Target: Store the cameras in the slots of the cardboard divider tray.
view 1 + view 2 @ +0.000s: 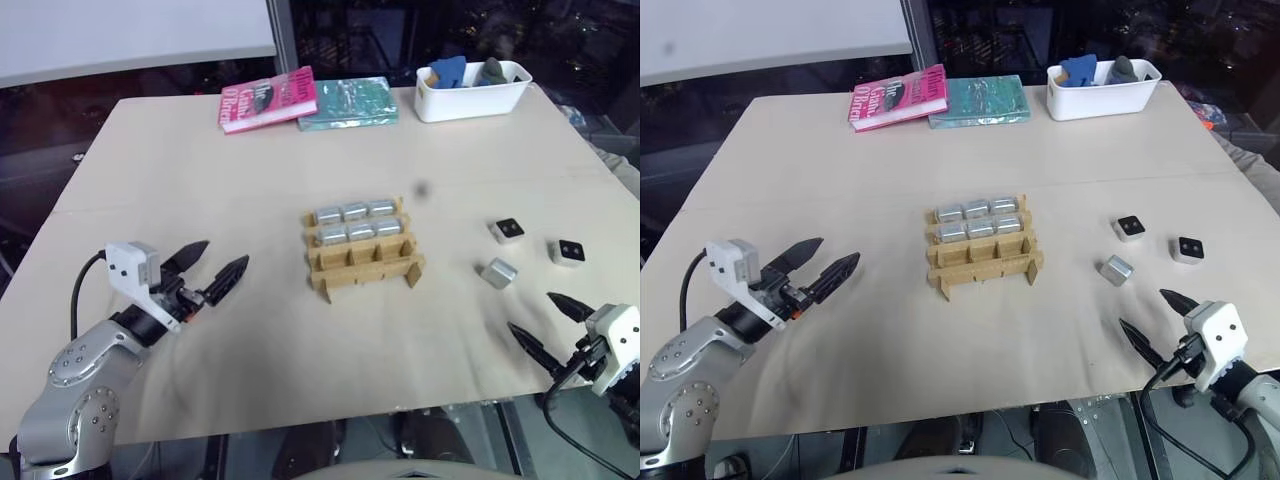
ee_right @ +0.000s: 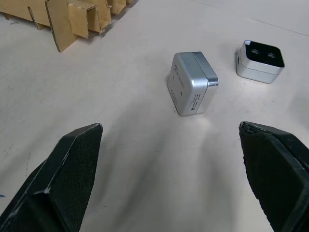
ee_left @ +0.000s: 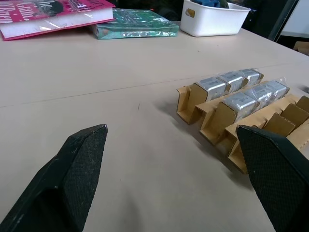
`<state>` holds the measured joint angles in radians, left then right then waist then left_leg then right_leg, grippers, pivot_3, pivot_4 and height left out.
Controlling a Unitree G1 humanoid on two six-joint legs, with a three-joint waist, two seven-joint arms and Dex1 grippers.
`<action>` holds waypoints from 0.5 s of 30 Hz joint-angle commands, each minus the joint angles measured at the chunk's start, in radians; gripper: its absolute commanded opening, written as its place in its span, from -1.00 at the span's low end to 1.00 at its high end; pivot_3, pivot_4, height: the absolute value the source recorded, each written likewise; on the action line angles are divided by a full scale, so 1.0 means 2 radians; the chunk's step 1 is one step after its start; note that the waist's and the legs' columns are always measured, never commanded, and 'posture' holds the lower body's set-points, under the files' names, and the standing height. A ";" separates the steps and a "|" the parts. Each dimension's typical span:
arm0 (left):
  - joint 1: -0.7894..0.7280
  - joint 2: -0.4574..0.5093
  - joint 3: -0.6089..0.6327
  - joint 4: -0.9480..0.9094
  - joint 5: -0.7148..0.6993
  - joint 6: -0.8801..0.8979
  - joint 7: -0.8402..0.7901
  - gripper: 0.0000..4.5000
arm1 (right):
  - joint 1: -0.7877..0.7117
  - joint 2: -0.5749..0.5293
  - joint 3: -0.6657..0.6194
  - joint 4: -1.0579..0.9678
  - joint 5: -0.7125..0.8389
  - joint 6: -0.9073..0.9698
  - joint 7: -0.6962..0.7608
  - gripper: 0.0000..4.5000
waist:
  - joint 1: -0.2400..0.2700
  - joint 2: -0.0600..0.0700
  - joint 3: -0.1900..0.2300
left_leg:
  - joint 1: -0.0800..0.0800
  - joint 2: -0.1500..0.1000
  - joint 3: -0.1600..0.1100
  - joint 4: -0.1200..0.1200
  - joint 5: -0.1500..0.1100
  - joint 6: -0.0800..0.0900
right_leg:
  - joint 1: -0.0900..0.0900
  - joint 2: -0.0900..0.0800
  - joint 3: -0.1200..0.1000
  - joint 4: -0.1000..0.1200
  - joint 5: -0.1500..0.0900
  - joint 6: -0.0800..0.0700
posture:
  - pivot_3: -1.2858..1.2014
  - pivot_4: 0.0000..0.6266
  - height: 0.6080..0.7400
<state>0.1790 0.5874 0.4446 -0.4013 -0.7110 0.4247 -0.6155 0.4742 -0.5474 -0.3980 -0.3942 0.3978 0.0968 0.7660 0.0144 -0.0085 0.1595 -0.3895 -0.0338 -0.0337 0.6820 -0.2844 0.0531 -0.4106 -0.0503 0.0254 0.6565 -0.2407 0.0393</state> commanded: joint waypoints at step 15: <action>-0.049 0.098 -0.017 -0.119 -0.157 0.056 -0.179 0.97 | -0.213 -0.047 -0.046 0.031 0.002 0.281 -0.191 1.00 | -0.001 0.001 0.000 | -0.002 0.000 0.000 0.000 0.001 -0.001 | -0.001 0.000 0.000 0.000 0.000 0.000 | 0.03 -0.52 1.00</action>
<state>0.0933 0.7617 0.4194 -0.5775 -0.9855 0.5268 -0.9227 0.0768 -0.6204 -0.4680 -0.3484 0.3942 0.6028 0.4192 0.0125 -0.0070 0.1599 -0.3926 -0.0345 -0.0335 0.6820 -0.2833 0.0513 -0.4136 -0.0502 0.0251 0.6563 -0.2405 0.0389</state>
